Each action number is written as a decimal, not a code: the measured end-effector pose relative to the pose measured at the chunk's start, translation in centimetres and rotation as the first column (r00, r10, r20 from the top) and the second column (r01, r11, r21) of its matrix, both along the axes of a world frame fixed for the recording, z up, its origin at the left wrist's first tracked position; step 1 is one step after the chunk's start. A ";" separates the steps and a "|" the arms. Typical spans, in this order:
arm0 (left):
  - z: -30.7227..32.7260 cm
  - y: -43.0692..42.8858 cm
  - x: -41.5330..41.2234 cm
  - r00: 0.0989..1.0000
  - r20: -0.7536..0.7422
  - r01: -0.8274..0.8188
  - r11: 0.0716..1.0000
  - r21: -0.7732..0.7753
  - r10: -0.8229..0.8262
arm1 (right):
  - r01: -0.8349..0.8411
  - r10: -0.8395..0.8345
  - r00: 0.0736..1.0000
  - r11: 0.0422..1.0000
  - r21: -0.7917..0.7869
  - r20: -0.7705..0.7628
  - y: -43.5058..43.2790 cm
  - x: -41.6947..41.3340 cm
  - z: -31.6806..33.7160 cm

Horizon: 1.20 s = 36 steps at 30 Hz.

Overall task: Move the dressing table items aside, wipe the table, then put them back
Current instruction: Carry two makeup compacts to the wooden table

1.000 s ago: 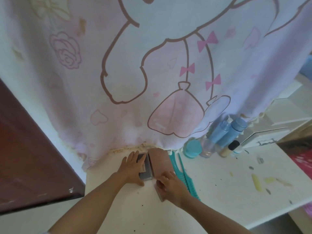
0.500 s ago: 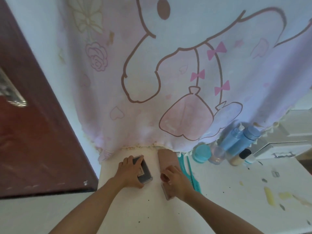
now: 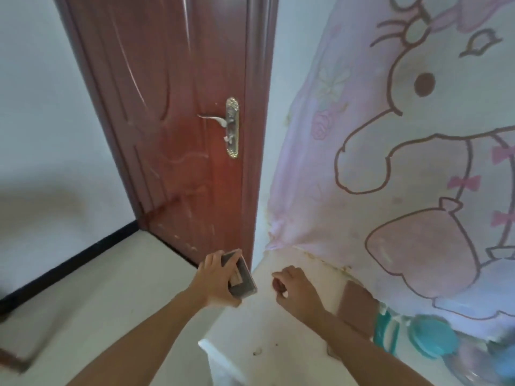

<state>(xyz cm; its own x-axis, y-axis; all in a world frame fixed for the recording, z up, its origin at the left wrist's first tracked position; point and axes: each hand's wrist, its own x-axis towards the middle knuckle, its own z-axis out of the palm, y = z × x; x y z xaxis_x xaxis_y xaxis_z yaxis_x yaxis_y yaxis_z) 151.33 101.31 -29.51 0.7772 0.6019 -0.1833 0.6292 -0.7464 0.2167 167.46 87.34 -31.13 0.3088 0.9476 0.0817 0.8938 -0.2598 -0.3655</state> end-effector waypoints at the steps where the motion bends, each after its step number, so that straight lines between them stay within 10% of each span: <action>1: 0.3 -0.2 -1.6 0.999 0.013 -0.045 0.999 0.001 0.045 | -0.041 0.041 0.999 0.999 0.011 0.015 0.6 -0.9 0.2; 17: 4.0 -4.2 -33.1 0.799 0.175 -0.587 0.809 0.024 0.575 | -0.568 0.565 0.823 0.818 0.087 0.066 10.0 -26.8 4.7; 36: 2.6 -8.5 -66.1 0.506 0.157 -0.862 0.504 0.054 0.848 | -0.897 0.894 0.443 0.440 0.053 0.068 15.3 -61.9 4.6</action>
